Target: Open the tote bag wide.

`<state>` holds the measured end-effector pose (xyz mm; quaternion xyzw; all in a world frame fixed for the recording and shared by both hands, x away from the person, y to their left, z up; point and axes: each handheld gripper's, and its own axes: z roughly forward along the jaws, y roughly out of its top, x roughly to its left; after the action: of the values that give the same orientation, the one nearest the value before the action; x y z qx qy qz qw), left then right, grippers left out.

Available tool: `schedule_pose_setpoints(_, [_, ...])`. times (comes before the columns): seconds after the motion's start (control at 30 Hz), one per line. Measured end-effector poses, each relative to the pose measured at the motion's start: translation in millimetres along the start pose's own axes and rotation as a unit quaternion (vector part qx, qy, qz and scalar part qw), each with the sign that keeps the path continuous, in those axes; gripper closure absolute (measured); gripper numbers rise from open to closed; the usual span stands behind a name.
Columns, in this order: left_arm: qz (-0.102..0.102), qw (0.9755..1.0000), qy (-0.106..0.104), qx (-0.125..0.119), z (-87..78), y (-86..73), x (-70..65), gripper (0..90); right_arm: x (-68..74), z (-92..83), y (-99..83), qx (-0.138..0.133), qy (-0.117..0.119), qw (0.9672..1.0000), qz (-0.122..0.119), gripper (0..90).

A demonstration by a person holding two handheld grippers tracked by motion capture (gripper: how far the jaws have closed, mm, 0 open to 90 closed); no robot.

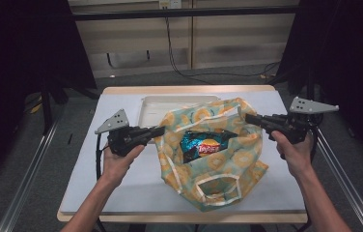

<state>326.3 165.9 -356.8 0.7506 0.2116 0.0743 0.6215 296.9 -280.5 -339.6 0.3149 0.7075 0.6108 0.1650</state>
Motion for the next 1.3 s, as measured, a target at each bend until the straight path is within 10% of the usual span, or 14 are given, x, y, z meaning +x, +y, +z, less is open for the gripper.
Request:
schedule_pose_setpoints(0.6, [-0.035,0.997,0.027,0.064,26.1,-29.3,30.2,90.0,-50.6,41.8,-26.5,0.047,-0.052,0.9961,0.053,90.0])
schedule_pose_setpoints(1.3, [-0.018,0.989,-0.011,0.146,21.8,-78.5,7.7,90.0,-54.8,48.5,-76.9,0.114,-0.052,0.9893,0.075,87.0])
